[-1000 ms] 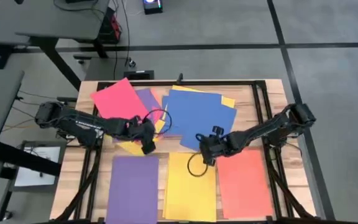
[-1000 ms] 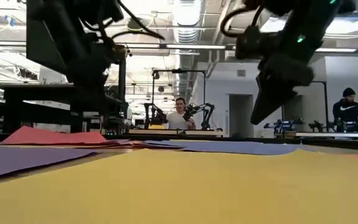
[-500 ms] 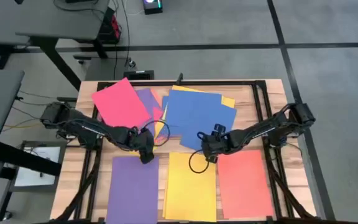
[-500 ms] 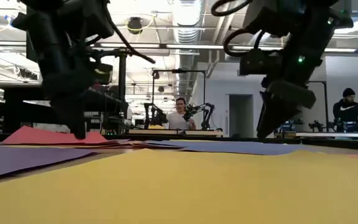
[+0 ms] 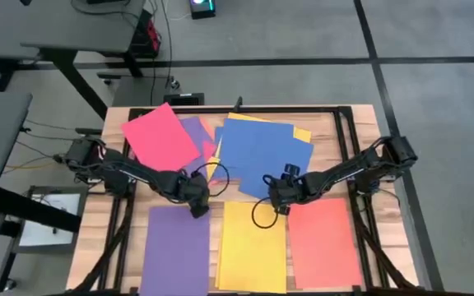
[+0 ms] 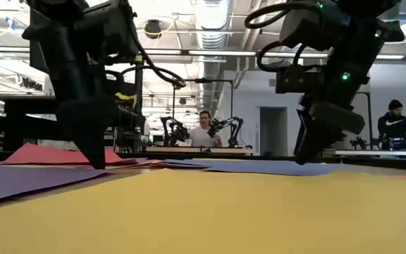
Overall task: Organize paper
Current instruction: Adjust the stacked yellow papers, then stack the yellow paper on top of the yellow paper
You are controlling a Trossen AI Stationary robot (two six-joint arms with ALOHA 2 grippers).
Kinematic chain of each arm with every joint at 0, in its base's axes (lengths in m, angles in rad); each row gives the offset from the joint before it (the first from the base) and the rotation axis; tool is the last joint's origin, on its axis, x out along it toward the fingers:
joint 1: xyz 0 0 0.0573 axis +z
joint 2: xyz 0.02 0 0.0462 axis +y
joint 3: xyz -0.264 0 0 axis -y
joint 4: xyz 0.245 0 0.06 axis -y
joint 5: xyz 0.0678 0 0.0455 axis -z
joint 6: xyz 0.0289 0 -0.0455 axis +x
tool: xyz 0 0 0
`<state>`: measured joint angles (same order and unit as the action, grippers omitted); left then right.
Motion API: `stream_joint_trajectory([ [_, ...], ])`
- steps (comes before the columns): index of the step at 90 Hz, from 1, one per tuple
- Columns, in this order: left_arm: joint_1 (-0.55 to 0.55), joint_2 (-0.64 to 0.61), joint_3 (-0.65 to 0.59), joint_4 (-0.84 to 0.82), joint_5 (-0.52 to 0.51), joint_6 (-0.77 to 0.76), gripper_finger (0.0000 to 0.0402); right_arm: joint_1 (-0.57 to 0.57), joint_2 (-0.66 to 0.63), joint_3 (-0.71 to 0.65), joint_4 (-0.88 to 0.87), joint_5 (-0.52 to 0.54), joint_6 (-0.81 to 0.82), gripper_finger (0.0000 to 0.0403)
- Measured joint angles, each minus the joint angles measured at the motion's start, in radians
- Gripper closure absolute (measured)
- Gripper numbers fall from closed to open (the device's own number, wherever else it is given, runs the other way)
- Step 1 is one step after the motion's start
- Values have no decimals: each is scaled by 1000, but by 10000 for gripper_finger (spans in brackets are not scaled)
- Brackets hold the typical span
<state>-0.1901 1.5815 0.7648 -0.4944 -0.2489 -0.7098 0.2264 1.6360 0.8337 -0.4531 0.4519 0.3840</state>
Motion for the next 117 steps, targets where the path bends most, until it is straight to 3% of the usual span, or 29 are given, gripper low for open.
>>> stream_joint_trajectory([
  [50, -1, -40, -2, 84, 13, -47, 252, 1, 0, 0, 25, -4, 1, 223],
  [68, -1, -40, -3, 33, 3, -59, 252, 3, 0, 0, 24, -5, 1, 223],
  [101, -2, -46, -97, 102, 14, -124, 253, 2, 0, 0, 24, -5, 3, 223],
  [117, 1, -44, -99, 72, 14, -117, 300, 2, 0, 0, 24, -5, 3, 223],
])
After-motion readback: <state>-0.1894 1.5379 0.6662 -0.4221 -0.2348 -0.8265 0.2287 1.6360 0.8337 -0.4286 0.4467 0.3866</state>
